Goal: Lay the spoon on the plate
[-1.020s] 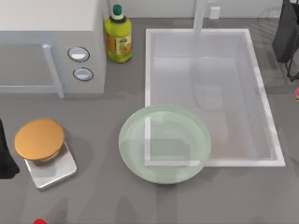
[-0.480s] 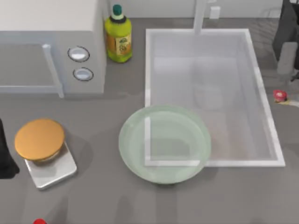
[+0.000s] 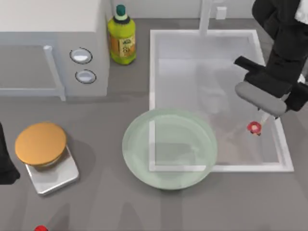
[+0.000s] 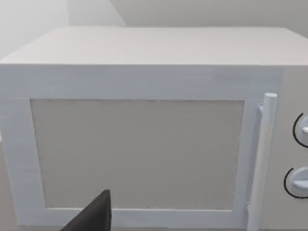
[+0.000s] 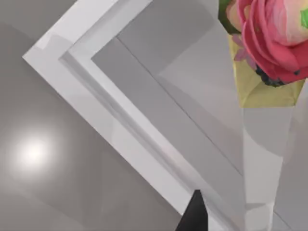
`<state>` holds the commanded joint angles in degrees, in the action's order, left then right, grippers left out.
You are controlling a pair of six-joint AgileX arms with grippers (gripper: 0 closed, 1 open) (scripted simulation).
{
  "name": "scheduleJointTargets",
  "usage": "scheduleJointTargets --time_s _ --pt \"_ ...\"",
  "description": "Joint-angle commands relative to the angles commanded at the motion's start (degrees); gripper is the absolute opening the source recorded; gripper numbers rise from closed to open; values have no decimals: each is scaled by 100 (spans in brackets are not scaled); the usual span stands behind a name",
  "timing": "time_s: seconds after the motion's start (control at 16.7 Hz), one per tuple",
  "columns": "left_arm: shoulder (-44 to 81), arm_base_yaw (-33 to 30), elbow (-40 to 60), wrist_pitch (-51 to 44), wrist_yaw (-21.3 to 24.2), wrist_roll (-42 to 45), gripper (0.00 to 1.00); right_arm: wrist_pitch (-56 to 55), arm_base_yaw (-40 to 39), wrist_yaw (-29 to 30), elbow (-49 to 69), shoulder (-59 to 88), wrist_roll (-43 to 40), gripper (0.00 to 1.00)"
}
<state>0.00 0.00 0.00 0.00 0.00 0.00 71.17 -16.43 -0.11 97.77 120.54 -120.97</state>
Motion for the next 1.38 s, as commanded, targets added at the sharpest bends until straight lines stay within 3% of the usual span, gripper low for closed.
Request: scheduleJointTargets --time_s 0.42,0.72,1.02,1.38 --pt "0 0 0 0 0 0 100 315 -1213 2 756 831 -5633 0" --pt "0 0 0 0 0 0 100 300 -1943 44 1199 1063 -8655 0" --pt "0 0 0 0 0 0 100 188 -2389 136 1469 1064 -10314 0" --pt "0 0 0 0 0 0 100 166 -2467 156 1527 1064 -10582 0"
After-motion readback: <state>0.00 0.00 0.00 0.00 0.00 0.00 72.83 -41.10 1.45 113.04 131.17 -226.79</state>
